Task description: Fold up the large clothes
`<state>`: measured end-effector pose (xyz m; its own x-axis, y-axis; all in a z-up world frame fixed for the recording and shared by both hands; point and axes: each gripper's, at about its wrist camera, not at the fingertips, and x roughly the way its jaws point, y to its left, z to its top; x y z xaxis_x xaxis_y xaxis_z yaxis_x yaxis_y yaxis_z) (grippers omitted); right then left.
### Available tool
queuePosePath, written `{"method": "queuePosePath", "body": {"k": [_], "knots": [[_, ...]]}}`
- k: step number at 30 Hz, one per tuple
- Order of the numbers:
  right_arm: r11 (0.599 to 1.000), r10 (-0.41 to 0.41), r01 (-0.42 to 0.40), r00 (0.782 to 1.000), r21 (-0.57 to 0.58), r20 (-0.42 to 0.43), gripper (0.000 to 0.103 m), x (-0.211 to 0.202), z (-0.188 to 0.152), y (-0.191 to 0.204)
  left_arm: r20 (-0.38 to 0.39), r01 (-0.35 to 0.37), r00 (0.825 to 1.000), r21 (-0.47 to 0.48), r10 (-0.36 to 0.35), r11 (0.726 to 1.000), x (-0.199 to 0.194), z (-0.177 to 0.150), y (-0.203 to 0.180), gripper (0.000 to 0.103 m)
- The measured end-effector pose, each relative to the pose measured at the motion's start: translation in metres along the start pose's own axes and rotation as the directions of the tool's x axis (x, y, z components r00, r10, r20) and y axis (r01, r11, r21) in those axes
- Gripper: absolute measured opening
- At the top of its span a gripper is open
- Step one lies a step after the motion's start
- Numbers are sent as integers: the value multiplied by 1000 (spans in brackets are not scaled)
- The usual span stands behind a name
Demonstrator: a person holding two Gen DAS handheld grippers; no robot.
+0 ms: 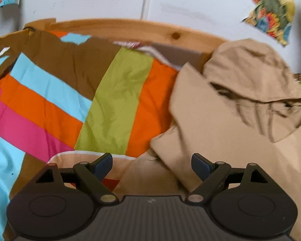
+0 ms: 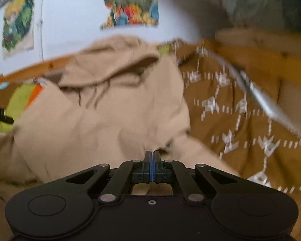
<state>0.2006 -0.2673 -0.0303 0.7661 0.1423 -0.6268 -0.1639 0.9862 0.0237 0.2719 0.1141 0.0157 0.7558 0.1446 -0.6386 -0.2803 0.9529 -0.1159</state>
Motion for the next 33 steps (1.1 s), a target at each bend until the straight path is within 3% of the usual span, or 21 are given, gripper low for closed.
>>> {"method": "queuePosePath", "body": {"k": [3,6,8,12,15,18,19,20,21,23,27,29,33], "knots": [[999,-29,30,999,-30,19,15,0,-5,4,-34,-63,997,-27,62,998,19,1,4,88],[997,-29,35,996,-70,89,21,-8,-5,10,-57,-71,996,-98,66,993,30,1,15,89],[994,5,8,993,-108,122,35,-12,-4,17,-58,-75,996,-121,68,990,33,2,20,89],[984,89,-69,988,-162,123,45,-17,-8,27,1,-7,1000,-159,8,987,23,1,27,87],[979,120,-102,988,-175,95,51,-14,-11,31,11,29,1000,-111,-28,993,23,4,20,85],[976,134,-120,989,-180,66,59,-11,-13,32,-26,48,998,-46,-49,998,32,7,9,66],[976,134,-122,989,-179,56,60,-9,-14,32,-38,56,998,-34,-57,998,37,8,7,53],[976,133,-124,990,-178,43,61,-8,-15,33,-42,77,996,-37,-79,996,39,8,6,32],[977,131,-123,991,-176,35,61,-6,-16,33,-42,106,993,-47,-108,993,39,7,6,23],[979,127,-121,992,-166,24,61,-4,-18,32,-19,91,996,-61,-92,994,36,6,4,13],[979,126,-120,992,-163,29,61,-4,-19,30,23,70,997,-144,-68,987,25,4,11,8],[976,119,-114,993,-186,17,61,-2,-20,33,0,69,998,-175,-70,982,30,6,16,8],[962,65,-79,996,-262,-63,60,13,-29,39,-43,38,998,-132,-44,991,43,11,12,14]]}}
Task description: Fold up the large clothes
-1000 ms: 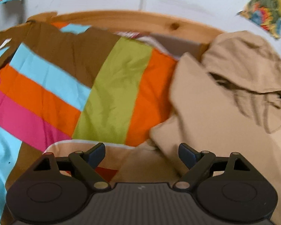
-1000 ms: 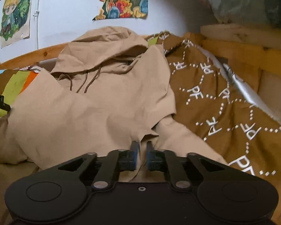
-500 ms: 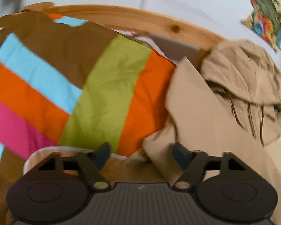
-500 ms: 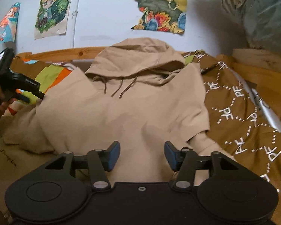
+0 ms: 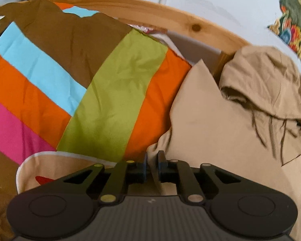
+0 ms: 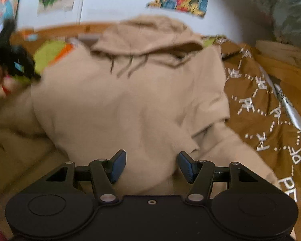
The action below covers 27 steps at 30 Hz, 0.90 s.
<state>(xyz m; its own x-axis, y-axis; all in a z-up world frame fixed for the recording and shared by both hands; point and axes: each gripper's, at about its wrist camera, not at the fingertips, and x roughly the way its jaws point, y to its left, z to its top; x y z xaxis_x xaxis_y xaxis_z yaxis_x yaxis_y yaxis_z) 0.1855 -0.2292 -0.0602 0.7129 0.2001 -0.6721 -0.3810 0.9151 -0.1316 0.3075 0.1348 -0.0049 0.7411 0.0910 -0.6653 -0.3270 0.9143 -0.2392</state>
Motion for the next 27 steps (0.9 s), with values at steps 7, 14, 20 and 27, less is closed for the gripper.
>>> {"method": "queuePosePath", "body": {"k": [7,14,20,27], "knots": [[1000,-29,28,999,12,43,62,-9,2,-2,75,-14,997,22,13,1000,-36,-14,-1,67],[999,-17,17,1000,-52,16,73,-4,0,8,52,130,987,283,-150,950,-83,-62,-36,80],[998,2,-2,1000,67,3,80,-14,6,-10,-124,146,986,286,-115,947,-63,-87,-53,80],[991,34,-51,991,127,129,98,-55,45,-37,-101,205,977,241,-185,949,-108,-39,-49,87]]}}
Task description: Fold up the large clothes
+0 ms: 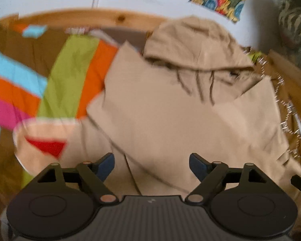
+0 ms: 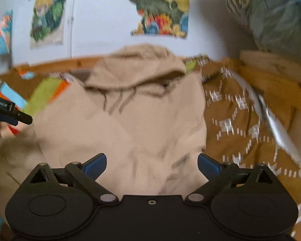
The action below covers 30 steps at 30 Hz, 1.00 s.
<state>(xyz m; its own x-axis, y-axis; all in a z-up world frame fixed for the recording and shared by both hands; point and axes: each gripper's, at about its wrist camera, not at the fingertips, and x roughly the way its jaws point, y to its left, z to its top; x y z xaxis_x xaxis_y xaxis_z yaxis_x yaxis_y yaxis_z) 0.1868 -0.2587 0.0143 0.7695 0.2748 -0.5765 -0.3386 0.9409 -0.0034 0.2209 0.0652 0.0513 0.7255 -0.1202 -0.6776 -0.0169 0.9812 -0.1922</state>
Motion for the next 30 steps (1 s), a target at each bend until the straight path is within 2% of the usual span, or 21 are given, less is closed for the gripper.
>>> {"method": "queuePosePath", "body": {"k": [4,6,8,10,12,15,18,22,27,30], "knots": [[998,64,-64,998,22,13,102,6,54,-16,-12,-23,1000,125,25,992,-42,57,-10,102],[994,107,-107,994,-31,-14,102,23,88,-20,-1,-44,999,186,45,982,-51,81,-17,102],[983,132,-136,990,-126,-39,102,48,126,-18,8,-36,999,209,35,977,-47,96,-24,102],[962,134,-147,989,-230,-69,102,75,157,-13,21,3,1000,181,-6,984,-29,100,-26,102],[938,115,-137,990,-318,-88,102,112,186,-9,33,71,997,108,-75,992,-6,98,-21,102],[902,84,-116,992,-417,-95,102,170,221,-3,106,161,980,66,-168,985,29,81,-9,102],[846,37,-75,996,-529,-81,102,221,246,10,69,193,978,80,-199,978,68,68,-3,102],[765,-1,-56,996,-641,-89,101,279,270,29,51,261,961,137,-270,956,107,66,-8,102],[625,-2,-85,994,-776,-111,101,327,286,52,73,298,948,145,-311,943,134,62,-12,102],[550,1,-115,991,-827,-137,98,351,294,62,76,319,942,110,-328,941,144,57,-5,102]]}}
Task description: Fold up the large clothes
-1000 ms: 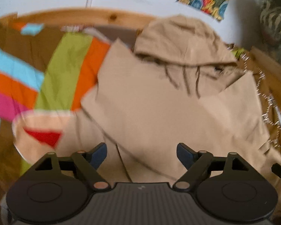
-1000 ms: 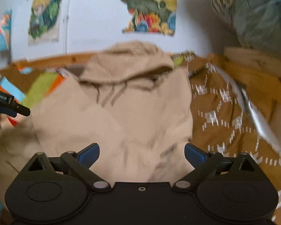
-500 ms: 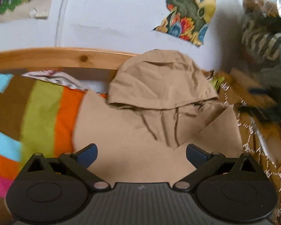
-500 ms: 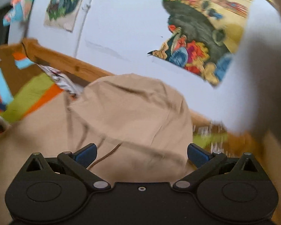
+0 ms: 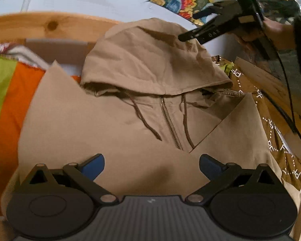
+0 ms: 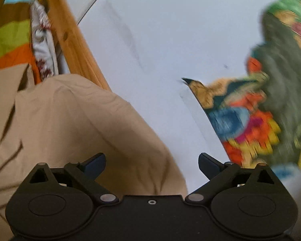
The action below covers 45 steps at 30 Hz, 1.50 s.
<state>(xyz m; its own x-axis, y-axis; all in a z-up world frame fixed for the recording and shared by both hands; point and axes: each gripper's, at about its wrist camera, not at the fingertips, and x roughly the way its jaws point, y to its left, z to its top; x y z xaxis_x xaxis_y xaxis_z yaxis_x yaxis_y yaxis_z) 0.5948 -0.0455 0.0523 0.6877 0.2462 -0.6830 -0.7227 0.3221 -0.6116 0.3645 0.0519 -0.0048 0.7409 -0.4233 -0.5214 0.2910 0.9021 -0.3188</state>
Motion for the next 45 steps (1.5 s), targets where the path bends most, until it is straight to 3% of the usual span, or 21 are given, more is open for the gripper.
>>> {"method": "queuePosePath", "body": {"k": [3,4,5,8,10,12,15,20,22,28,34,36,38,39,41,42,45], "knots": [[999,35,-37,998,-37,-56,89,20,9,-3,2,14,1000,-32,-14,999,3,-5,9,102],[998,43,-46,996,-41,-77,80,23,11,-2,6,17,1000,-32,-17,999,3,-6,10,102],[998,45,-50,994,-43,-101,62,27,12,-1,11,17,1000,-30,-17,999,2,-5,10,102],[998,59,-60,990,-5,-126,23,27,11,0,24,23,999,-45,-22,999,0,-2,12,102],[999,52,-51,994,15,-92,9,14,7,1,35,27,999,-63,-25,998,-5,0,13,102],[1000,15,-14,999,27,-35,4,-8,1,5,48,26,999,-74,-23,997,-8,3,16,102],[998,-56,54,997,38,59,3,-58,-9,24,73,21,997,-85,-15,996,-13,7,18,102],[983,-145,166,963,-79,225,3,-142,-38,86,66,-38,997,-113,46,993,-13,12,22,91],[973,-167,204,947,-112,274,3,-160,-52,108,48,-75,996,-128,82,989,-15,12,25,88],[942,-197,278,913,-189,359,3,-191,-105,187,29,-94,995,-144,99,985,-37,8,32,88],[966,-131,194,938,-172,322,9,-217,-151,265,11,-135,990,-129,137,982,-73,-4,36,88],[984,-57,99,961,-145,269,16,-227,-162,286,12,-107,994,-168,110,980,-86,-9,42,89],[993,-6,35,971,-116,239,20,-238,-173,301,16,-87,996,-214,92,973,-97,-12,49,89],[997,23,-6,975,-76,220,23,-244,-177,301,15,-85,996,-231,91,969,-101,-12,52,89],[999,40,-46,982,26,183,40,-254,-185,293,15,-97,994,-251,104,963,-104,-11,56,89],[995,37,-53,985,87,167,42,-257,-188,286,13,-107,993,-255,114,961,-105,-9,57,89],[931,25,-63,994,359,107,45,-252,-196,241,5,-122,992,-259,127,958,-99,-3,57,86]]}}
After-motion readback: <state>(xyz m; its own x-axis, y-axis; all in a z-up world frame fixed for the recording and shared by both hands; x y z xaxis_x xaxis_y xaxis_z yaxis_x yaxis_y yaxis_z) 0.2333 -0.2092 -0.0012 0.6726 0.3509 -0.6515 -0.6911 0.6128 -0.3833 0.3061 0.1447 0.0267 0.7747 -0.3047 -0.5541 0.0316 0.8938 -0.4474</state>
